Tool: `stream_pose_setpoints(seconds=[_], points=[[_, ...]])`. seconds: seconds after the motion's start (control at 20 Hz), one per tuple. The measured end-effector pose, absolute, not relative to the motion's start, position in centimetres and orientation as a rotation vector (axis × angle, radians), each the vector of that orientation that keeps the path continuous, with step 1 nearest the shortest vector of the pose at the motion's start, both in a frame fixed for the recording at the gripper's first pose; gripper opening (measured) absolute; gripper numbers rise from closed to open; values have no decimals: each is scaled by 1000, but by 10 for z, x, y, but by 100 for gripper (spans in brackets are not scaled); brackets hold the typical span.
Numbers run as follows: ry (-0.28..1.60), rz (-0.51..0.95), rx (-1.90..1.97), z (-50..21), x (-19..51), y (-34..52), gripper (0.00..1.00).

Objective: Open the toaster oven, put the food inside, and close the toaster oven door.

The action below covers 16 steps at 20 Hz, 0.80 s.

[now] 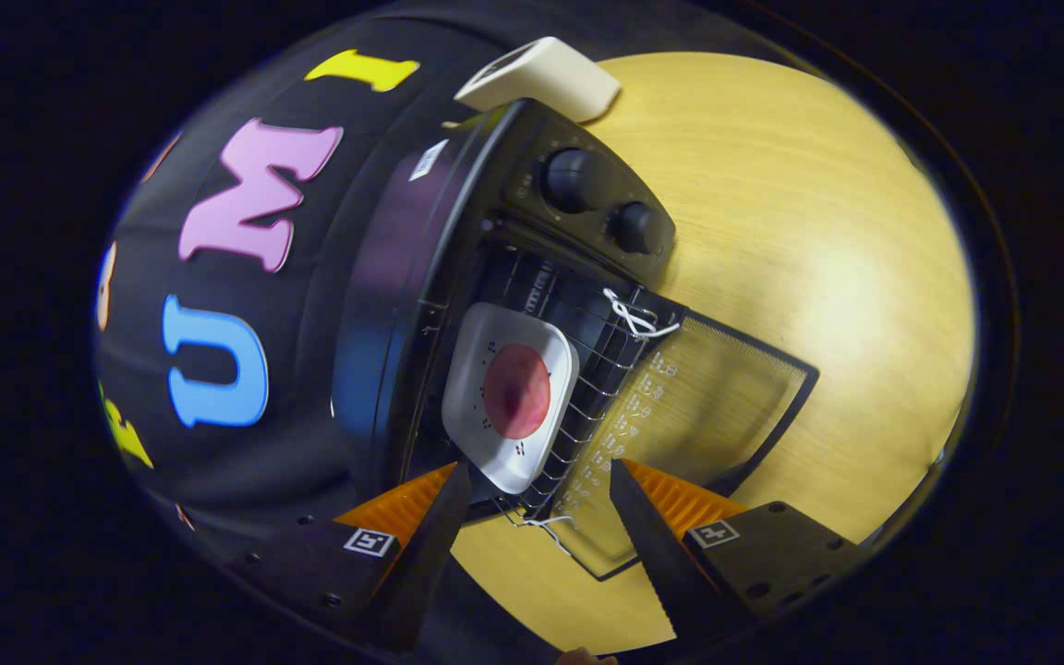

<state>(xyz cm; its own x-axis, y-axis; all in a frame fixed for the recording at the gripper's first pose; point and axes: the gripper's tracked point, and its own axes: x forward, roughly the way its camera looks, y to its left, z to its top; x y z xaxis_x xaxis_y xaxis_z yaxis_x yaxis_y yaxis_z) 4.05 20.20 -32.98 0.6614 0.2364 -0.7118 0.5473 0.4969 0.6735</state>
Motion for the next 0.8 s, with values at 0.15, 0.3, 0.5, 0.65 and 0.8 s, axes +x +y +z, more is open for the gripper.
stream_pose_setpoints(seconds=[0.15, 0.3, 0.5, 0.65, 0.8], points=[[832, -93, 777, -322, 16, 182, 99], [827, -7, 567, -316, -6, 174, 98], [830, 95, 386, -306, -23, 177, 99], [880, 139, 325, -312, -51, 188, 99], [974, 173, 279, -336, -73, 197, 99]])
